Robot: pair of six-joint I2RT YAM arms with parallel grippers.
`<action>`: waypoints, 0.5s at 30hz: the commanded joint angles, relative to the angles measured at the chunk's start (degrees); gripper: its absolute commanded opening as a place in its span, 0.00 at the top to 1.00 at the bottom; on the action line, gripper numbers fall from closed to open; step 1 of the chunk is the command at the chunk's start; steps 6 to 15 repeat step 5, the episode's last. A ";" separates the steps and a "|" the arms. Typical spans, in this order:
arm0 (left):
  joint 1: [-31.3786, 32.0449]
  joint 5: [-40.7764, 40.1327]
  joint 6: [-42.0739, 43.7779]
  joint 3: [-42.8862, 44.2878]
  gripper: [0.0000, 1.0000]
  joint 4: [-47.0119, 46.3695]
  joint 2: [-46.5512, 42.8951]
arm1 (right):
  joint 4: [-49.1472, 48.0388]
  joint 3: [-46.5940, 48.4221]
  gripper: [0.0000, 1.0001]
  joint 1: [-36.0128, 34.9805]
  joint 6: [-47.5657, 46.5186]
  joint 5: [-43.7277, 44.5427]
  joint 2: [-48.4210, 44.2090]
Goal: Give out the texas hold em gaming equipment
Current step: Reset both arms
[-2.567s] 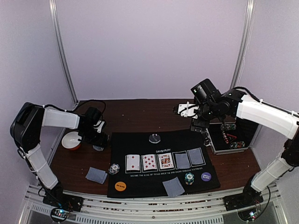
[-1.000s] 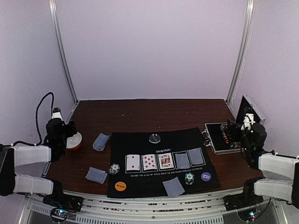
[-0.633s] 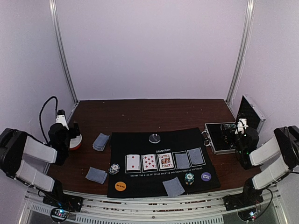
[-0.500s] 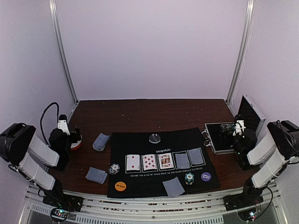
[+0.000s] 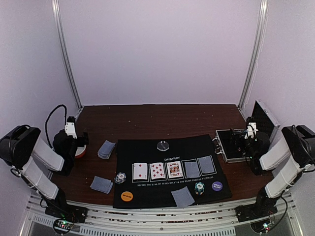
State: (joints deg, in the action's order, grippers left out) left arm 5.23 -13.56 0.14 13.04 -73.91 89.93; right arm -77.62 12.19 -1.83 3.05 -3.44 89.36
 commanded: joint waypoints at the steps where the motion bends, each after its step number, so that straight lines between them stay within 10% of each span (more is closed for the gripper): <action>1: -0.52 1.07 0.91 0.33 0.02 -3.29 -0.11 | 0.03 0.46 0.00 0.46 0.37 0.81 -0.07; 15: -0.49 0.84 1.00 0.15 0.02 -3.66 -0.14 | -0.08 0.38 0.00 0.47 0.38 0.78 -0.14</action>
